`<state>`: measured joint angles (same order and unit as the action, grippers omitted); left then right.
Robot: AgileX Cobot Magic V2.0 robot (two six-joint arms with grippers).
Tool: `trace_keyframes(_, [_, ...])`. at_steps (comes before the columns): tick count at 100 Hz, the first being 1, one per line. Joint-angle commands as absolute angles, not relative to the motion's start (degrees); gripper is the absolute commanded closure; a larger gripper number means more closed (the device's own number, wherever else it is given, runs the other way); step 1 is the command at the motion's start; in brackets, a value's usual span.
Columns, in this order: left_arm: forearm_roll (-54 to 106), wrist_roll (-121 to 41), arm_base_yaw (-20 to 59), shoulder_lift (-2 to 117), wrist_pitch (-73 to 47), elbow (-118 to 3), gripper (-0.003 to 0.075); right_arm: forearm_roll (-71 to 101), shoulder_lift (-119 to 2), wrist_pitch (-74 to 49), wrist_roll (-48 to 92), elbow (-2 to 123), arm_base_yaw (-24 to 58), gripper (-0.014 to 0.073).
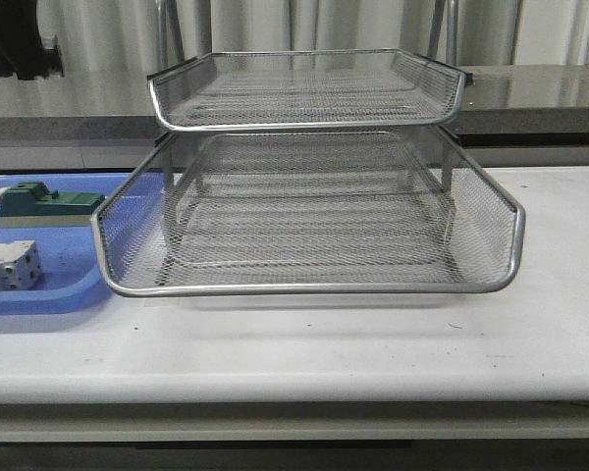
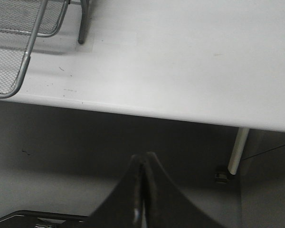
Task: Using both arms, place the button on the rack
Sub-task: 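Lift the red push button and carry it over the pulled-out mesh tray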
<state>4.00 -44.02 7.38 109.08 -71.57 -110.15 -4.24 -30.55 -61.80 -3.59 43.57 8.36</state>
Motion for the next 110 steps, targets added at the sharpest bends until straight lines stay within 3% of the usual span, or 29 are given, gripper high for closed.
trace_keyframes(1, [4.69,-43.39,9.32,102.15,-72.59,-107.56,0.0741,-5.06,-30.70,-58.76,-3.48,45.35,8.14,0.0662])
trace_keyframes(26, [6.30,-42.40,16.97,93.04,-72.59,-96.96,0.0741,-5.06,-30.70,-58.76,-3.48,45.35,8.14,0.0662])
trace_keyframes(48, [10.81,-40.47,25.66,91.59,-72.44,-95.17,0.0741,-5.06,-30.70,-58.76,-3.48,45.35,8.14,0.0662])
trace_keyframes(75, [13.00,-40.47,34.06,95.56,-68.65,-95.17,0.0741,-5.06,-30.70,-58.76,-3.48,45.35,8.14,0.0662])
trace_keyframes(110, [12.90,-41.10,39.44,102.18,-58.81,-95.28,0.0741,-5.06,-30.70,-58.76,-3.48,45.35,8.14,0.0662])
